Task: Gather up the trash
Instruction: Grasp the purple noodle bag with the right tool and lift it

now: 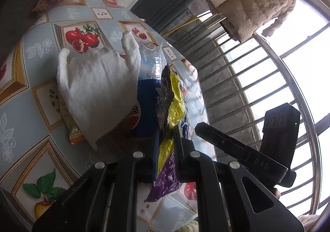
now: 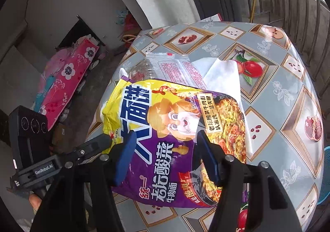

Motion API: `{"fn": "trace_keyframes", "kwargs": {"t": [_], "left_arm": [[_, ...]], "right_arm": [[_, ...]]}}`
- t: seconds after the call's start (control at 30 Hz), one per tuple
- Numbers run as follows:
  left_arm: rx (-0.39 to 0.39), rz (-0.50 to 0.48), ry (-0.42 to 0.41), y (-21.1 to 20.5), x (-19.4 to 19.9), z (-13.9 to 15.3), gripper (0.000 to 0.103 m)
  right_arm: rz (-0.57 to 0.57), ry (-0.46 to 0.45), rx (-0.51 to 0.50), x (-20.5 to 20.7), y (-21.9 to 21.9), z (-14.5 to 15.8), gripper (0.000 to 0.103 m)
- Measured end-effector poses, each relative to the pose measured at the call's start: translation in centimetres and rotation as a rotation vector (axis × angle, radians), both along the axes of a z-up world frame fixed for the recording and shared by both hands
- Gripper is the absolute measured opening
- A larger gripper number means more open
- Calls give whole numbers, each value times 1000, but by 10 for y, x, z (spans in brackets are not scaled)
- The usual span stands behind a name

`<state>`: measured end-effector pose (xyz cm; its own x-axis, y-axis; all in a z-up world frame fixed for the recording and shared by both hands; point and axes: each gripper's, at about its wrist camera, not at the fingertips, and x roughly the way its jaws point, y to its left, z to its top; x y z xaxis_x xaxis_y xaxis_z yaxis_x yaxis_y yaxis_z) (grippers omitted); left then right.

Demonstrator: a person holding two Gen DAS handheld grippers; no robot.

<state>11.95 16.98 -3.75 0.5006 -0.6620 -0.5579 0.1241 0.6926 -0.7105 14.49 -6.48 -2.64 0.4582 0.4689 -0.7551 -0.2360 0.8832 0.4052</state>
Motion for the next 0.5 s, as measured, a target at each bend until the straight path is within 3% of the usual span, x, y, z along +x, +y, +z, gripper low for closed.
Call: {"fn": "trace_keyframes", "kwargs": {"t": [0.13,0.27,0.5], "left_arm": [[-1,-11,-10,-1,3,6,7],[1,-18,-18,-2,5,12,6],[11,-35,0,-6,9,19,6]], "right_arm": [[14,-74,-13,-17,-5,9,59],[53,-176,-91,-43,-8,17,59],[175,-331,-190,-90,-6,17,72]]}}
